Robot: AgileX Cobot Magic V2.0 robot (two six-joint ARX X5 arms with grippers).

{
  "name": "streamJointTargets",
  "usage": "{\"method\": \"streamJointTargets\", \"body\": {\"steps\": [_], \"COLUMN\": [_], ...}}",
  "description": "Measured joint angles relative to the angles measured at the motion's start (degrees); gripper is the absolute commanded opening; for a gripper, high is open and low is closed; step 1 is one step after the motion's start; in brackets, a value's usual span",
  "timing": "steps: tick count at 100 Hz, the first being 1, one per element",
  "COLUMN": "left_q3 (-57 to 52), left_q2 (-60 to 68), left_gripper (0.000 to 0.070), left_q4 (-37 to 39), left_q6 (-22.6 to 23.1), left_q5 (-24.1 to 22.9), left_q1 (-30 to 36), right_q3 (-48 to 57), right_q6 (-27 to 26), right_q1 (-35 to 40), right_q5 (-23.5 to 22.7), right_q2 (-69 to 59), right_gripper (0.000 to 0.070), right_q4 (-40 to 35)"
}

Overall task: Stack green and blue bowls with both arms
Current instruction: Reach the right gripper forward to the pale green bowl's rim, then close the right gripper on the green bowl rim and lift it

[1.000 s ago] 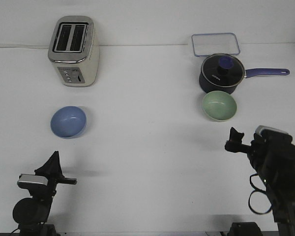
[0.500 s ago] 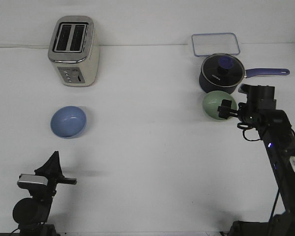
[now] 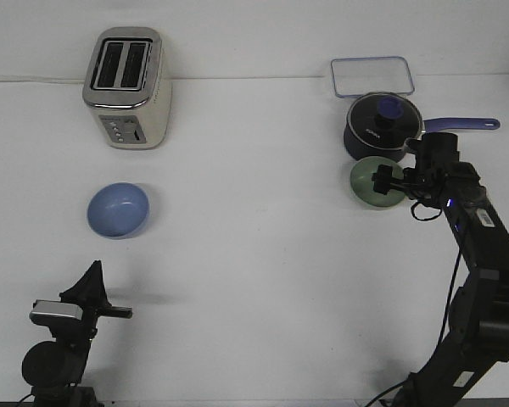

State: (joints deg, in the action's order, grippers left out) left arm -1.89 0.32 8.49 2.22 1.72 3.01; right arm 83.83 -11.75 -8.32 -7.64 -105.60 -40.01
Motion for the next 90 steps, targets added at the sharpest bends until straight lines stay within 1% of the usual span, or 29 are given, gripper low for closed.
{"method": "streamJointTargets", "body": {"steps": [5, 8, 11, 18, 20, 22, 26, 43, 61, 68, 90], "left_q3": [0.0, 0.0, 0.0, 0.0, 0.0, 0.0, 0.0, 0.0, 0.0, 0.0, 0.0], "left_q2": [0.0, 0.0, 0.0, 0.0, 0.0, 0.0, 0.0, 0.0, 0.0, 0.0, 0.0], "left_gripper": [0.0014, 0.0014, 0.0014, 0.0014, 0.0014, 0.0014, 0.0014, 0.0014, 0.0014, 0.0014, 0.0014], "left_q4": [0.0, 0.0, 0.0, 0.0, 0.0, 0.0, 0.0, 0.0, 0.0, 0.0, 0.0], "left_q6": [0.0, 0.0, 0.0, 0.0, 0.0, 0.0, 0.0, 0.0, 0.0, 0.0, 0.0], "left_q5": [0.0, 0.0, 0.0, 0.0, 0.0, 0.0, 0.0, 0.0, 0.0, 0.0, 0.0], "left_q1": [0.0, 0.0, 0.0, 0.0, 0.0, 0.0, 0.0, 0.0, 0.0, 0.0, 0.0], "right_q3": [0.2, 0.2, 0.2, 0.2, 0.2, 0.2, 0.2, 0.2, 0.3, 0.2, 0.3], "right_q6": [0.0, 0.1, 0.4, 1.0, 1.1, 1.2, 1.3, 1.9, 2.0, 2.2, 2.4], "right_q1": [-0.2, -0.3, -0.4, -0.4, -0.4, -0.4, -0.5, -1.0, -2.0, -2.3, -2.6], "right_q5": [-0.3, -0.3, -0.3, -0.3, -0.3, -0.3, 0.0, -0.4, -4.3, -5.2, -11.6], "right_q2": [-0.7, -1.0, -1.2, -1.2, -1.2, -1.2, -1.3, -1.3, 0.0, 2.8, 17.5], "right_gripper": [0.0236, 0.0162, 0.0132, 0.0129, 0.0116, 0.0087, 0.0000, 0.0000, 0.0000, 0.0000, 0.0000], "right_q4": [0.2, 0.1, 0.0, 0.0, 0.0, 0.1, 0.0, -0.1, -3.3, -4.5, -7.6]}}
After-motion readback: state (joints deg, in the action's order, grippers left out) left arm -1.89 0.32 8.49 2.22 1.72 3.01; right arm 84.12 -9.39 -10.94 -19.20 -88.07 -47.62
